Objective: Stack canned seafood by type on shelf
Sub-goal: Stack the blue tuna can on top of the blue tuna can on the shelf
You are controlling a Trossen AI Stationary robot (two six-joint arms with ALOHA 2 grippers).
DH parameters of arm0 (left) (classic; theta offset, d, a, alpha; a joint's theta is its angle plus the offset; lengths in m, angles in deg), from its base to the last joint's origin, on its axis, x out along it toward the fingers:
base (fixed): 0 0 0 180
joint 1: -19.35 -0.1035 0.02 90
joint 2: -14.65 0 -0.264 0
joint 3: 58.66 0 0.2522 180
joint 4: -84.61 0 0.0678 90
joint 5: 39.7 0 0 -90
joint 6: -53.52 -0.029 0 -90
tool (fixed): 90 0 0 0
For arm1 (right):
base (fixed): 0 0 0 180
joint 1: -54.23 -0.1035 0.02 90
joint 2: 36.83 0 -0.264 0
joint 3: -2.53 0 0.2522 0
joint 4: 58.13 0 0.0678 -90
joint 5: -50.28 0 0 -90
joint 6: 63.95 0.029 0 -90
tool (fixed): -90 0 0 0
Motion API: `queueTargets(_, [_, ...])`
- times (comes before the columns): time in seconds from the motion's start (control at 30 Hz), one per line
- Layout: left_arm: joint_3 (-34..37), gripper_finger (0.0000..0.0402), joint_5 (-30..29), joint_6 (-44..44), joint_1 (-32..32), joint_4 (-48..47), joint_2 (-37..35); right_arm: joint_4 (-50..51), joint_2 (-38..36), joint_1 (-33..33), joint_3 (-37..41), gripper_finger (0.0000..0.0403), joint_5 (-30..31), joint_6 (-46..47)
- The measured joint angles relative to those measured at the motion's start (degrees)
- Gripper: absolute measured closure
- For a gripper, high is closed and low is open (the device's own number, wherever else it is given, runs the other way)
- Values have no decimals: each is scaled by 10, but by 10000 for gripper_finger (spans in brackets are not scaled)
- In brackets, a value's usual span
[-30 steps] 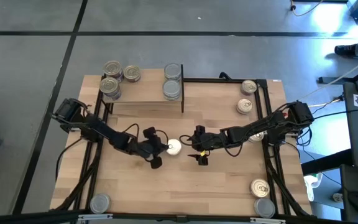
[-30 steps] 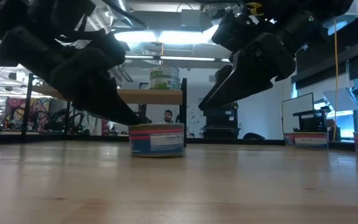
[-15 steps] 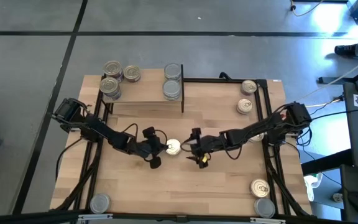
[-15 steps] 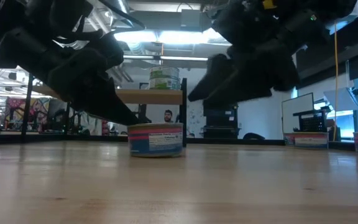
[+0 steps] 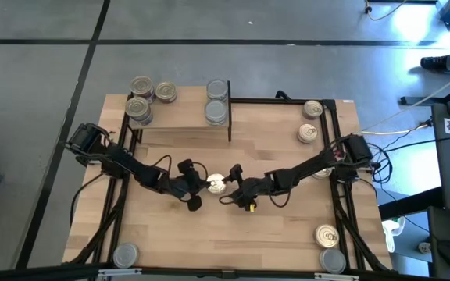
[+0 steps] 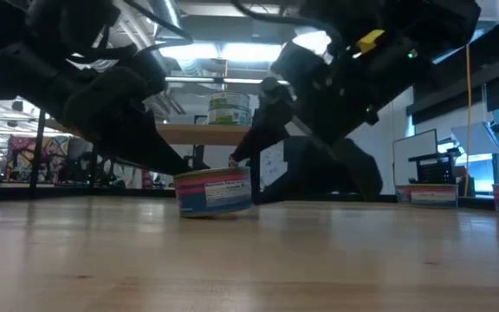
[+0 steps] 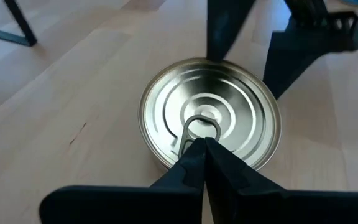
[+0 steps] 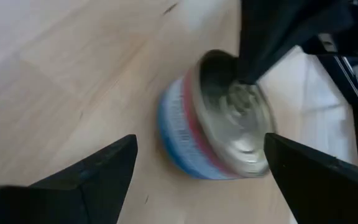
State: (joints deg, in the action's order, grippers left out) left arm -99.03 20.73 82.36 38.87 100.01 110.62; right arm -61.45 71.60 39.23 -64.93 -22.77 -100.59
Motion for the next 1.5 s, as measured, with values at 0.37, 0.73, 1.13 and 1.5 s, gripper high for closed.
queueTargets(0.37, [22,396,-10,9,7,44,0,21,42,0,-38,52,62,-111])
queueTargets(0.73, [23,396,-16,8,7,45,1,-58,88,1,-40,52,125,-234])
queueTargets(1.13, [23,396,-23,11,7,47,1,-7,91,13,-65,133,69,-210])
queueTargets(1.5, [24,396,-37,6,11,42,-20,-11,89,10,-65,194,103,-125])
